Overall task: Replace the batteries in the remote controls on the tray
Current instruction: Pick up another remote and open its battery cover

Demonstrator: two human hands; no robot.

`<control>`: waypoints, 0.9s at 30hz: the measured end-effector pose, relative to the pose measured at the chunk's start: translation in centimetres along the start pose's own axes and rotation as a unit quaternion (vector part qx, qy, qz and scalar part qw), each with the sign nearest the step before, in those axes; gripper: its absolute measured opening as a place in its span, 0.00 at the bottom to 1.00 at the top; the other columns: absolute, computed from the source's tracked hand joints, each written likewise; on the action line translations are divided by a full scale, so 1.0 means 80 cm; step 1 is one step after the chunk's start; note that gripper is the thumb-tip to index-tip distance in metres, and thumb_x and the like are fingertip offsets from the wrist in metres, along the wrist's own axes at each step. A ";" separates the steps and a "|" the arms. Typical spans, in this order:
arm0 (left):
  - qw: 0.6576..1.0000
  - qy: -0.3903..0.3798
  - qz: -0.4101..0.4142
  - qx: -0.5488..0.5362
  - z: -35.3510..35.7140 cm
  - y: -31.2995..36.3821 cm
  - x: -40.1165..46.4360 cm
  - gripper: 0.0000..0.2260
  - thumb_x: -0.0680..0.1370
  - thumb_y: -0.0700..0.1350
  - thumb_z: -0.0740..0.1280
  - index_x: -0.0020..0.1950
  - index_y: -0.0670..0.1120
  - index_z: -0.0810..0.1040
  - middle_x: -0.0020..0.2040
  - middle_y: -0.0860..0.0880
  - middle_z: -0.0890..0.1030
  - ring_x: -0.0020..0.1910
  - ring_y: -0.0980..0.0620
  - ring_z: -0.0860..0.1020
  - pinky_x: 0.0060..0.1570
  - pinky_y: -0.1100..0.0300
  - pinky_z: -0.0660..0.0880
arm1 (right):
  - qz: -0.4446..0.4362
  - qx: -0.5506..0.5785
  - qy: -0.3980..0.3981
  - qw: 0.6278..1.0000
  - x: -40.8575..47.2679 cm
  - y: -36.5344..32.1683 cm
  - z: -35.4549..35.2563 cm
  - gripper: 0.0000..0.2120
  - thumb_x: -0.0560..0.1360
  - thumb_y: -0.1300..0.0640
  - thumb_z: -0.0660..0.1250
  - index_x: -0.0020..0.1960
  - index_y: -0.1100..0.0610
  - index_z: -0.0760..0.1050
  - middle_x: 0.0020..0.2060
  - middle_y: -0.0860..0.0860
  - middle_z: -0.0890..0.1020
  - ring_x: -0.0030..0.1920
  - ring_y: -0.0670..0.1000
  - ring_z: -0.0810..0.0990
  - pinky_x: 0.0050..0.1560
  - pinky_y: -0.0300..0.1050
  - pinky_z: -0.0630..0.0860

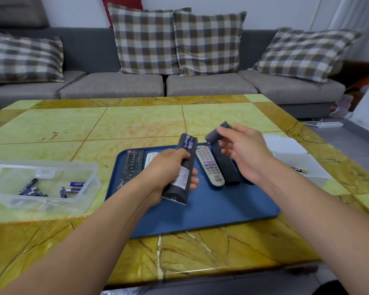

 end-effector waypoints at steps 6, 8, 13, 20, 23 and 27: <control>0.999 0.018 -0.002 -0.049 -0.016 0.003 0.001 0.15 0.83 0.52 0.64 0.60 0.42 0.75 0.37 0.41 0.85 0.31 0.45 0.83 0.34 0.53 0.83 | 0.195 -0.093 -0.002 0.976 0.003 0.076 -0.033 0.08 0.72 0.69 0.73 0.50 0.69 0.78 0.43 0.64 0.85 0.33 0.54 0.84 0.33 0.41 0.82; 0.999 0.009 0.000 -0.032 -0.011 0.004 -0.002 0.15 0.83 0.52 0.63 0.60 0.42 0.76 0.36 0.42 0.85 0.30 0.46 0.82 0.33 0.54 0.83 | 0.190 -0.126 0.012 0.974 0.008 0.079 -0.038 0.09 0.71 0.67 0.76 0.48 0.69 0.78 0.38 0.61 0.85 0.31 0.54 0.84 0.32 0.42 0.82; 1.000 -0.001 0.014 -0.018 -0.003 0.007 -0.001 0.15 0.83 0.52 0.63 0.61 0.41 0.75 0.36 0.42 0.84 0.30 0.46 0.81 0.33 0.54 0.82 | 0.133 -0.264 0.059 0.953 0.011 0.060 -0.048 0.09 0.70 0.61 0.78 0.44 0.64 0.79 0.36 0.58 0.81 0.27 0.53 0.80 0.26 0.40 0.77; 0.999 -0.026 0.011 0.025 0.009 -0.002 0.002 0.17 0.84 0.53 0.60 0.58 0.40 0.77 0.39 0.39 0.84 0.31 0.43 0.82 0.37 0.49 0.83 | -0.218 -0.321 0.101 0.916 -0.018 -0.043 -0.015 0.05 0.71 0.60 0.72 0.46 0.55 0.79 0.38 0.48 0.81 0.37 0.46 0.78 0.37 0.30 0.71; 0.998 -0.038 0.024 0.033 0.018 -0.006 0.004 0.15 0.83 0.52 0.59 0.57 0.41 0.76 0.39 0.37 0.83 0.33 0.41 0.82 0.38 0.47 0.83 | -0.313 -0.265 0.008 0.912 -0.050 -0.069 0.028 0.09 0.71 0.65 0.70 0.48 0.56 0.75 0.38 0.48 0.81 0.38 0.44 0.79 0.38 0.32 0.74; 0.995 -0.051 0.067 0.057 0.027 -0.003 0.001 0.11 0.84 0.51 0.60 0.56 0.44 0.74 0.38 0.38 0.81 0.31 0.43 0.80 0.36 0.49 0.82 | -0.278 -0.269 -0.025 0.922 -0.051 -0.056 0.046 0.12 0.72 0.63 0.71 0.52 0.53 0.73 0.40 0.47 0.82 0.41 0.43 0.80 0.37 0.34 0.76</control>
Point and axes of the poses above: each hand's wrist, its own x-axis towards the middle knuckle, its own z-axis out of the palm, y = z × x, the point moved 9 cm from there along x, towards the middle knuckle
